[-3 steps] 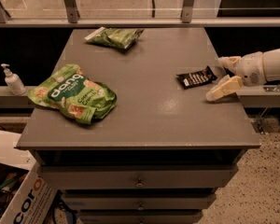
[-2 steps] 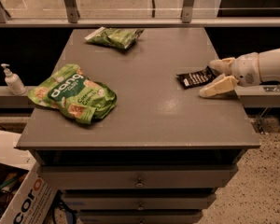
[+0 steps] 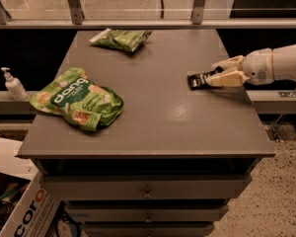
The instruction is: Move rxbar chocolate near green rice chip bag
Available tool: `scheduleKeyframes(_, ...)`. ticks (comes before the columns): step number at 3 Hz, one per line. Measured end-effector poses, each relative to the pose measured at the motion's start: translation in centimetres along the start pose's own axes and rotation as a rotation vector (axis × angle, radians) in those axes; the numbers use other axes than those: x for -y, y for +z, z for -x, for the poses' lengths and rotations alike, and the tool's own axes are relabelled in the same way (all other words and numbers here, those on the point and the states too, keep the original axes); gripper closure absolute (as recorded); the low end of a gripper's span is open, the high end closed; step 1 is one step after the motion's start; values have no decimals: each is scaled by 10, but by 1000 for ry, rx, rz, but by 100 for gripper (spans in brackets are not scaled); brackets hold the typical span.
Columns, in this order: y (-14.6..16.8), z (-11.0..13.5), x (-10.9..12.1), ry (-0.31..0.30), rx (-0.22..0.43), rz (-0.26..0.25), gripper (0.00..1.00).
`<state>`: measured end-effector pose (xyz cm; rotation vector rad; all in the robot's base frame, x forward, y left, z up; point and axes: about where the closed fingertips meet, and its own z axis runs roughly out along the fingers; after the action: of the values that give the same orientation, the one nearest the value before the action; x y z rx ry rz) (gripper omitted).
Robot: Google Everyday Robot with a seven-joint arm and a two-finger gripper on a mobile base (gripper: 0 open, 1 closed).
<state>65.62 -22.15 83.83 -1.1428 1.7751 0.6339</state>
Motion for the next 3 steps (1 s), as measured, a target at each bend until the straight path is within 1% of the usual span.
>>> scheduleKeyframes(1,0,17,-1,-3,33,9,87)
scheduleKeyframes(2,3,35,-3,-12,64,18,100)
scheduleKeyframes(3,10,53,-4,-31,95,34,100)
